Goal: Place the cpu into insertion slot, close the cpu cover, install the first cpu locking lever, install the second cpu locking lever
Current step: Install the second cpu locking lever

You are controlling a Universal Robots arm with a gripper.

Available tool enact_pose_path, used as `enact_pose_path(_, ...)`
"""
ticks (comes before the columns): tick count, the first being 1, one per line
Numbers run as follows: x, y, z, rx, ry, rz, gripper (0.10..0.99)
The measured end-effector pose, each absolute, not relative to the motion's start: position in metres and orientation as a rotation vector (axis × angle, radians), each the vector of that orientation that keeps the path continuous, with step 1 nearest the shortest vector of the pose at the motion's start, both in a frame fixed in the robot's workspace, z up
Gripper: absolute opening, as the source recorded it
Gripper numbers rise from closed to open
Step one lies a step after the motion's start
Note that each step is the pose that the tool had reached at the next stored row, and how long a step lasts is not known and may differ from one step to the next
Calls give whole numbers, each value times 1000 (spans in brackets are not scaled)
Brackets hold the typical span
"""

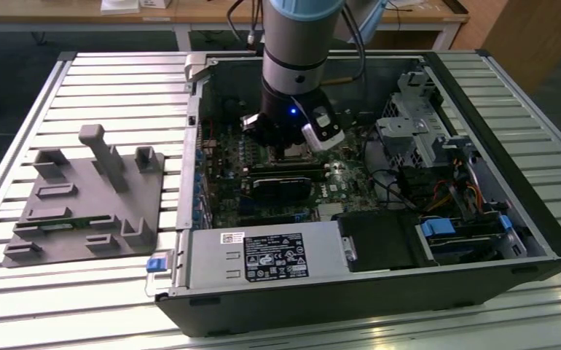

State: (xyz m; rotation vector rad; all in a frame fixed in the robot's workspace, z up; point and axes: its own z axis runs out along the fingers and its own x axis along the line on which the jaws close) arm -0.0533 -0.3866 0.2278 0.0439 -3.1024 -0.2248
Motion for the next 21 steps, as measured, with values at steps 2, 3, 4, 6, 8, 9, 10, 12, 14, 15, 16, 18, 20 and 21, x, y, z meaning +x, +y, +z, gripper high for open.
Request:
enact_pose_path(2, -53, -387, 225, 44, -3102, -227, 106)
enact_pose_path(3, -53, -387, 224, 44, -3101, -229, 106)
enact_pose_path(4, -53, -387, 224, 44, -3100, -235, 106)
enact_pose_path(6, -53, -388, 223, 44, -3098, -268, 106)
enact_pose_path(8, -53, -392, 223, 44, -3097, -277, 106)
enact_pose_path(9, -53, -394, 223, 44, -3097, -281, 106)
enact_pose_path(10, -53, -396, 223, 44, -3096, -285, 106)
enact_pose_path(12, -54, -399, 223, 44, -3096, -297, 106)
enact_pose_path(14, -56, -401, 223, 44, -3094, -315, 106)
enact_pose_path(15, -57, -401, 223, 44, -3093, -325, 106)
enact_pose_path(16, -58, -402, 223, 44, -3092, -335, 106)
enact_pose_path(18, -60, -403, 223, 44, -3091, -345, 106)
enact_pose_path(20, -61, -403, 219, 44, -3091, -345, 106)
enact_pose_path(21, -61, -403, 218, 44, -3091, -346, 106)
